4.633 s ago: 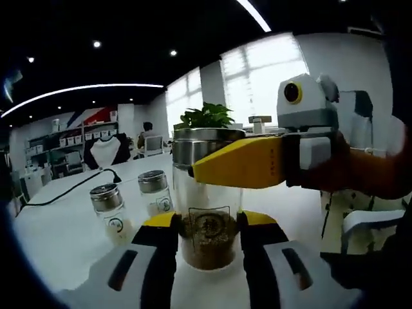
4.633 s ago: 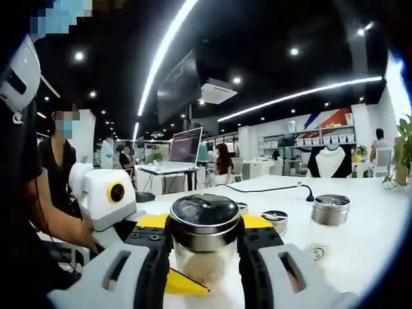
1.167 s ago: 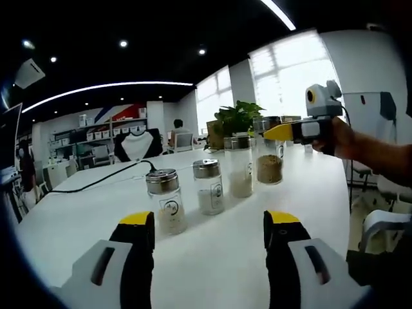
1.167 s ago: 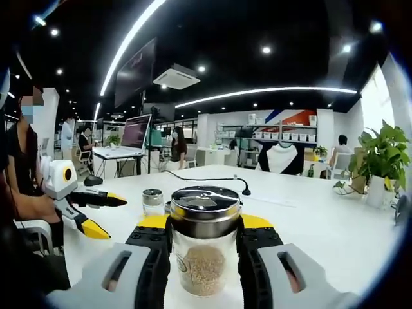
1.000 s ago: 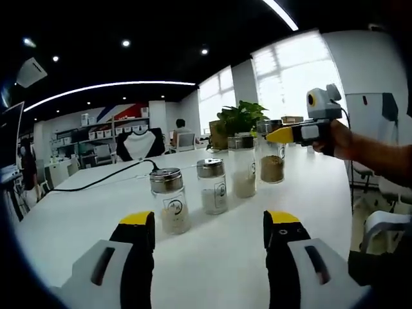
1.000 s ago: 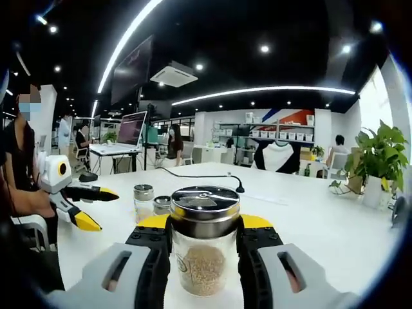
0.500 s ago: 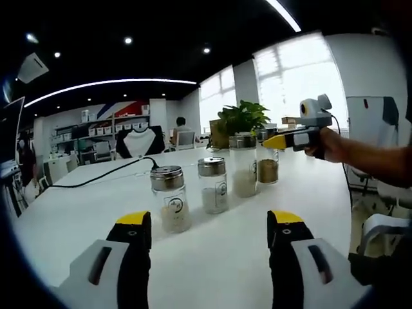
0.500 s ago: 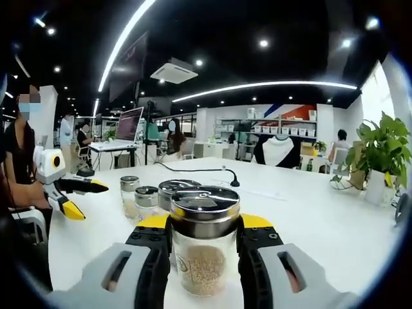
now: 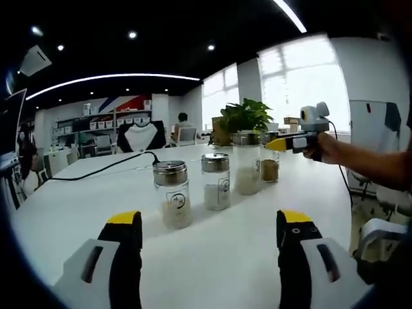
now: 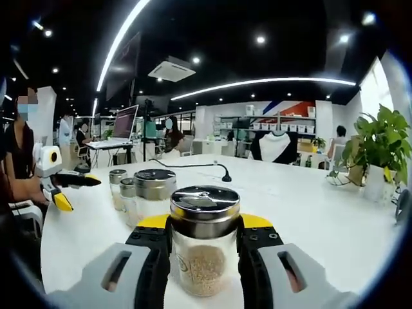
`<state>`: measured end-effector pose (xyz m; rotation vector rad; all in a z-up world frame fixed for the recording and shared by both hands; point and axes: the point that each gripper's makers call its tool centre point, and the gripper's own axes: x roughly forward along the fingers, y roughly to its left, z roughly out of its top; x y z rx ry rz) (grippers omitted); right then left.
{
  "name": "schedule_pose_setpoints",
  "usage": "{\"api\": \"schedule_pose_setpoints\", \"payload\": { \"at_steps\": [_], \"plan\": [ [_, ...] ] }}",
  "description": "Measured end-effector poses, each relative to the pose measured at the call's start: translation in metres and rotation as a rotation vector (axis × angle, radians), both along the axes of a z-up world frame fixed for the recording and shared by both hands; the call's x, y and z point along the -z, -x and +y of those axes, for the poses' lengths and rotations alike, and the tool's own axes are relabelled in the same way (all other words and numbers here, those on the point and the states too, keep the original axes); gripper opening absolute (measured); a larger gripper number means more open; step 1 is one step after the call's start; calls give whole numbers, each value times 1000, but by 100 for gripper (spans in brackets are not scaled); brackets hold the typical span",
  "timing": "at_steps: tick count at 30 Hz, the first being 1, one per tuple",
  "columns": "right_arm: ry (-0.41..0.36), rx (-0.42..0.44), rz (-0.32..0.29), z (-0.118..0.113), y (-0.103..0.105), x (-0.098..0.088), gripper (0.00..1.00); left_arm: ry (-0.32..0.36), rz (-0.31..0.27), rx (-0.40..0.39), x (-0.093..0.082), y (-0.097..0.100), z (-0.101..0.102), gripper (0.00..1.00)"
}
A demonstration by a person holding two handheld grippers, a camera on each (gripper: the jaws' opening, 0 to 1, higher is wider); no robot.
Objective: Rotate the seasoning bottle until the label or dispensing opening points toward the visible target arrow and the bottle remains upright within the marked orientation range
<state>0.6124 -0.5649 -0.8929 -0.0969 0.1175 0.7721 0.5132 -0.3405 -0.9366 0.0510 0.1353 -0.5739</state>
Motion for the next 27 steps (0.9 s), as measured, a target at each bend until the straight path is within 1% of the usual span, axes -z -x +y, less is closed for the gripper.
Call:
{"api": "schedule_pose_setpoints", "payload": {
  "at_steps": [6, 12, 22, 27],
  "plan": [
    [-18, -1, 10, -8, -1, 0, 37, 12, 23, -1, 3, 0, -1, 100],
    [-18, -23, 16, -7, 1, 1, 37, 27, 40, 5, 4, 0, -2, 100],
    [-18, -31, 17, -5, 4, 2, 38, 27, 38, 10, 2, 0, -5, 100],
    [-42, -36, 17, -5, 4, 2, 38, 26, 34, 11, 0, 2, -5, 100]
  ]
}}
